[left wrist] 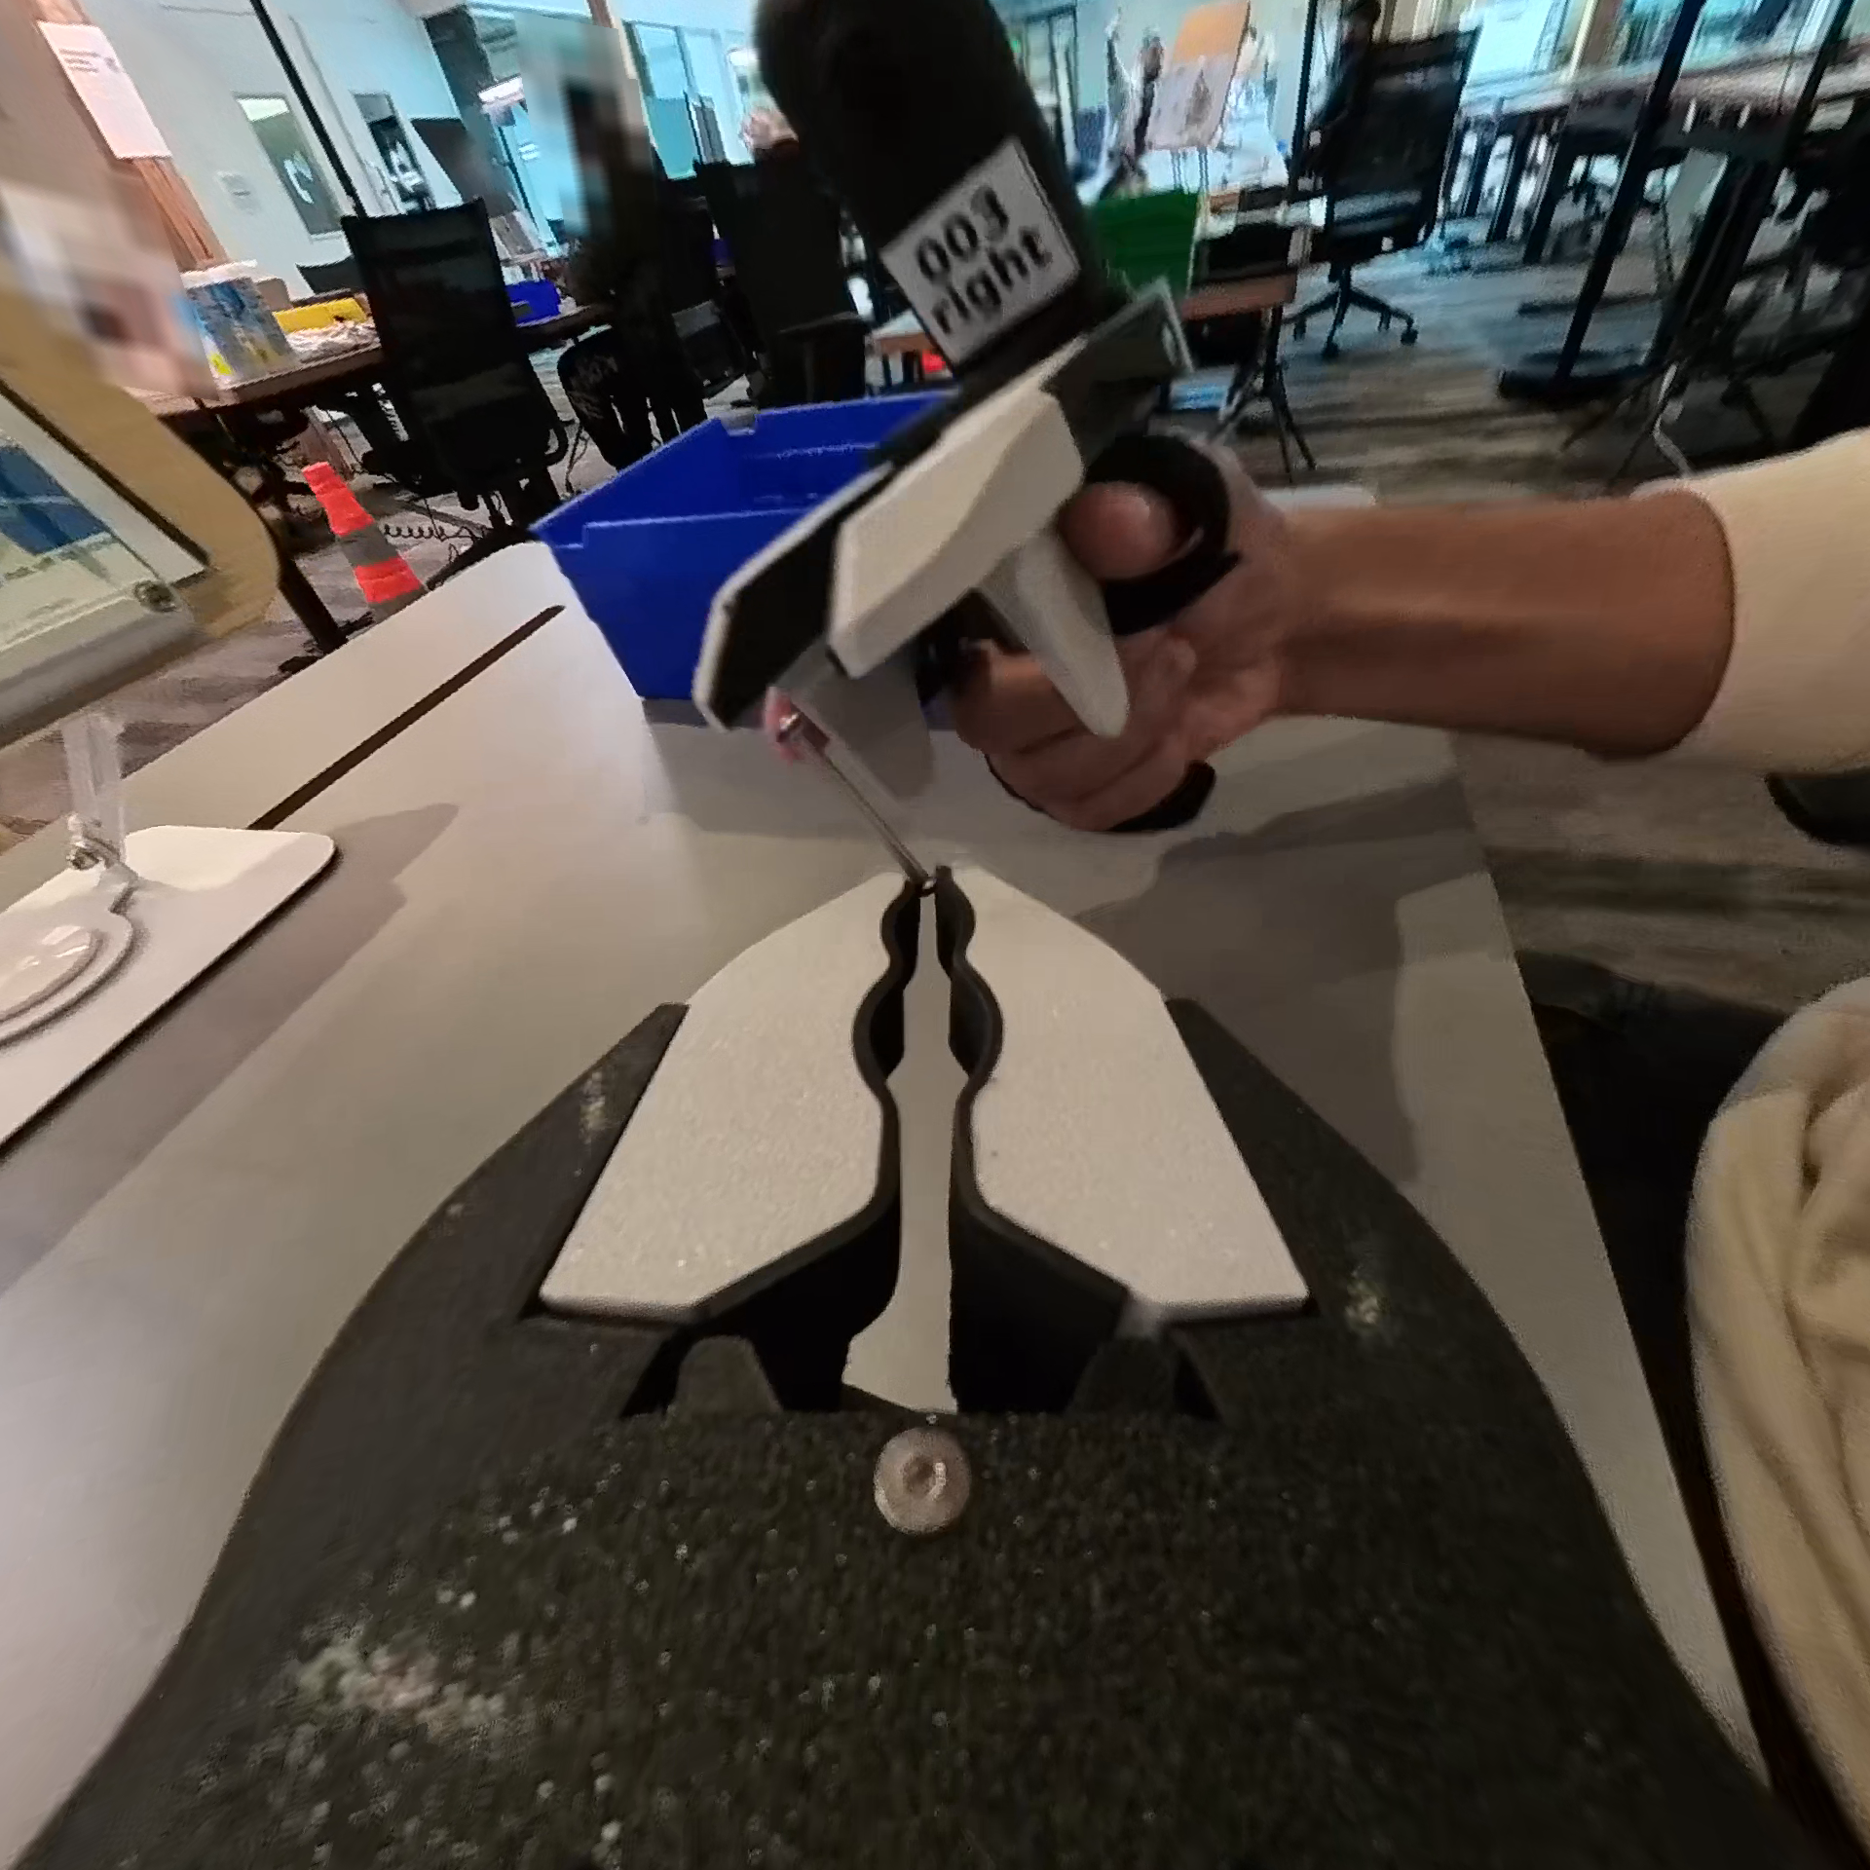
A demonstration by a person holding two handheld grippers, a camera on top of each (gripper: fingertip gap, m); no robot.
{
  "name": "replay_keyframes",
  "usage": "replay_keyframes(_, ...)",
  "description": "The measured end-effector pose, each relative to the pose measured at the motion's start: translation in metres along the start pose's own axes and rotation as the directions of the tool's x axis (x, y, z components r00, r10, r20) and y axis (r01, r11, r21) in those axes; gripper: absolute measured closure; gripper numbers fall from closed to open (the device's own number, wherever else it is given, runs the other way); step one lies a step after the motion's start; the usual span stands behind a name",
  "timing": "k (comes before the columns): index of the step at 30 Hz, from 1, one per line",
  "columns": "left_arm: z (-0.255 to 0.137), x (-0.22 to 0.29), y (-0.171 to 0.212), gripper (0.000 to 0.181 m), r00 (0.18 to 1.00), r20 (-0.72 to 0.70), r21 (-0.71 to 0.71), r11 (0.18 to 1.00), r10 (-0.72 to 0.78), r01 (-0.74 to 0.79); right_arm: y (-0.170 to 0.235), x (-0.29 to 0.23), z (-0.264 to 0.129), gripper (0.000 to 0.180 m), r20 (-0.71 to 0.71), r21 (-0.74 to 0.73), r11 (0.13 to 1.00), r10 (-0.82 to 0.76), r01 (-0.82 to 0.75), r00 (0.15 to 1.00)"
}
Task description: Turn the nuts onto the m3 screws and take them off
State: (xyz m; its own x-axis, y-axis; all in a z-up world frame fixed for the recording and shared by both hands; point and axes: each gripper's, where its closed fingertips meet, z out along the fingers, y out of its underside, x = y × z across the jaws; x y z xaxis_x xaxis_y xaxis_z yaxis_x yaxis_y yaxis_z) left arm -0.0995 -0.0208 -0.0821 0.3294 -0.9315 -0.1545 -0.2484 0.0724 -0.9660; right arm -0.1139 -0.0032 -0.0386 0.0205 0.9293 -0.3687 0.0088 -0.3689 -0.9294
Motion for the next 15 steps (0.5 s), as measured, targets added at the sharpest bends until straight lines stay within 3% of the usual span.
replay_keyframes(4, 0.002, 0.009, 0.006, 0.178, 0.997, -0.015, -0.075, 0.994, 0.073, -0.074, 0.006, -0.008, -0.011, 0.156, 0.057, -0.209, 0.971, -0.103, 0.113, 0.993)
replay_keyframes(8, 0.006, 0.023, 0.004, 0.178, 0.993, -0.081, -0.08, 0.992, 0.086, -0.093, 0.022, -0.015, -0.021, 0.157, 0.159, -0.455, 0.862, -0.166, 0.222, 0.973)
replay_keyframes(15, 0.008, 0.036, 0.002, 0.178, 0.986, -0.143, -0.086, 0.991, 0.086, -0.099, 0.032, -0.024, -0.024, 0.17, 0.274, -0.618, 0.724, -0.167, 0.307, 0.947)
